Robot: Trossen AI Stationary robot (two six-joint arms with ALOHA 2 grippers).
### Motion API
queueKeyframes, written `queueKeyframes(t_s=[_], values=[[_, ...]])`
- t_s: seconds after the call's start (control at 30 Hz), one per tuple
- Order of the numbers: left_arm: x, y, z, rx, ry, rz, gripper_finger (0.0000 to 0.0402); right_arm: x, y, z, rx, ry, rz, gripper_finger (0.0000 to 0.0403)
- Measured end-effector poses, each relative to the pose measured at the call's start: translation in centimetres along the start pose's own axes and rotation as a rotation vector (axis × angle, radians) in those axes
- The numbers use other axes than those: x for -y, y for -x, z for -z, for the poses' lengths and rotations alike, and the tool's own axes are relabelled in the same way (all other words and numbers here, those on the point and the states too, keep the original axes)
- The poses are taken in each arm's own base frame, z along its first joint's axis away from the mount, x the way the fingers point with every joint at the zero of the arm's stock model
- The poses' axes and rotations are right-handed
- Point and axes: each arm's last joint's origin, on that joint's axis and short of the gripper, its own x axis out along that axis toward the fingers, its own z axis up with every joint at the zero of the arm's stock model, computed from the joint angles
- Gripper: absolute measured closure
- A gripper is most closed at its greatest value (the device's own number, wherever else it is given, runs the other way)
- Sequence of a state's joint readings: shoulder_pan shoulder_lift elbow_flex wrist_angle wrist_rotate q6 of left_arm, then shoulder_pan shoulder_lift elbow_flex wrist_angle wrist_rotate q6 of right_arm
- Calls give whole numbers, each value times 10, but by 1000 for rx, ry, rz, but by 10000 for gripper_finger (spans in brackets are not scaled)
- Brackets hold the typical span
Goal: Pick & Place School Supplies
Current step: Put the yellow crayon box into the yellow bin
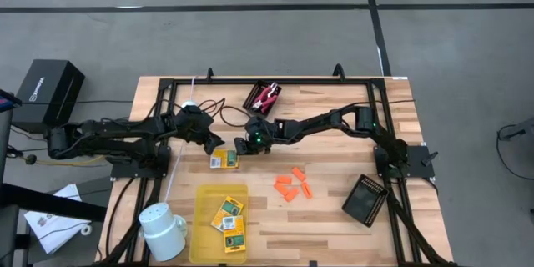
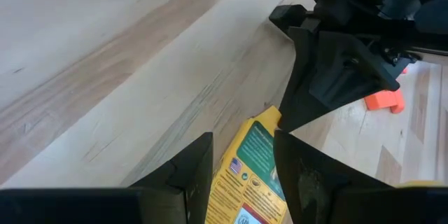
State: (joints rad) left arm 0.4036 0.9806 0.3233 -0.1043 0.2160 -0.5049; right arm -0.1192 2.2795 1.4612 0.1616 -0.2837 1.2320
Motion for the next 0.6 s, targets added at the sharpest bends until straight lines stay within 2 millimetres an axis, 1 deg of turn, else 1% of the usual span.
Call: queueKeyframes(t_s=[0.33, 0.47, 0.53, 0.6], values=[[0, 0, 0, 4, -1, -10, 257, -5, 3, -1, 1, 37, -22, 402], [-2, 0, -1, 11, 6, -21, 257, -20, 14, -2, 12, 68, -65, 403], [-4, 1, -2, 15, 12, -27, 257, -28, 24, -2, 13, 93, -66, 403], [-5, 1, -3, 22, 15, -34, 257, -39, 32, -4, 33, 119, -110, 403]])
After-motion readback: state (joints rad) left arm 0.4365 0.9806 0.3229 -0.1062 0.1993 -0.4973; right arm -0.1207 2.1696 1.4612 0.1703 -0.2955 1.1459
